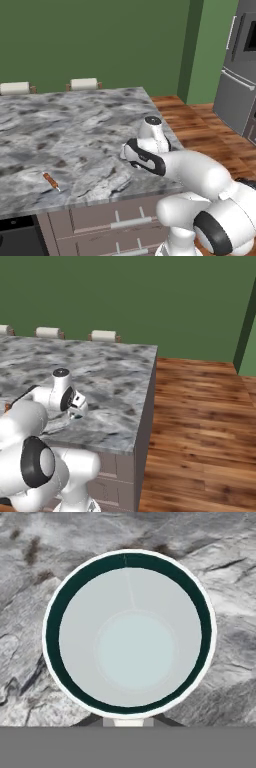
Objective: Pick the mug from the counter and place it inside the microwave. Then close the microwave.
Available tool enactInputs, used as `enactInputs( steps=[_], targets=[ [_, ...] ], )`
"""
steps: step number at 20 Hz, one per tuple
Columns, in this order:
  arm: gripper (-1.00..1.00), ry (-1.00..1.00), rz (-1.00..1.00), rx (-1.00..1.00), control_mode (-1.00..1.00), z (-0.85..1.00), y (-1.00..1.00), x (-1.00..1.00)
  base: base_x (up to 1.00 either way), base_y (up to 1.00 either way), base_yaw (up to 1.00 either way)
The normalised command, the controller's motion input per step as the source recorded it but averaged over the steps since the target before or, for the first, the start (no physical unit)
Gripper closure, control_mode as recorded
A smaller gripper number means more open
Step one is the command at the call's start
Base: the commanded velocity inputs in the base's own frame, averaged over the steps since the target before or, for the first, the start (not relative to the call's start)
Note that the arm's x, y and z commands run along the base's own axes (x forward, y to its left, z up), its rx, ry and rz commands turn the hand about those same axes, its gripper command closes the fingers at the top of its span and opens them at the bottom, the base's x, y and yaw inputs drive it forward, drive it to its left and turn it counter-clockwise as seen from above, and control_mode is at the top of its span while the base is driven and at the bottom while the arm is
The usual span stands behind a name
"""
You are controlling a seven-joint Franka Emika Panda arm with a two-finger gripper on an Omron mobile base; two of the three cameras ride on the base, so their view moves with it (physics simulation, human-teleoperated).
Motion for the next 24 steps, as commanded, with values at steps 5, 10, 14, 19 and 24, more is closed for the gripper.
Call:
enactInputs(
  steps=[5,10,14,19,24],
  targets=[
    [1.00,0.02,0.04,0.01,-1.00,0.65,-0.81,0.00,0.00,0.00,0.00],
    [1.00,0.04,0.08,0.00,-1.00,0.45,-0.67,0.00,0.00,0.00,0.00],
    [1.00,0.00,0.12,0.00,-1.00,0.10,-0.43,-0.04,0.00,0.00,0.00],
    [1.00,0.00,0.17,-0.01,-1.00,0.08,-0.07,-0.32,0.00,0.00,0.00],
    [1.00,0.00,0.13,-0.04,-1.00,0.11,0.07,-0.41,0.00,0.00,0.00]
  ],
)
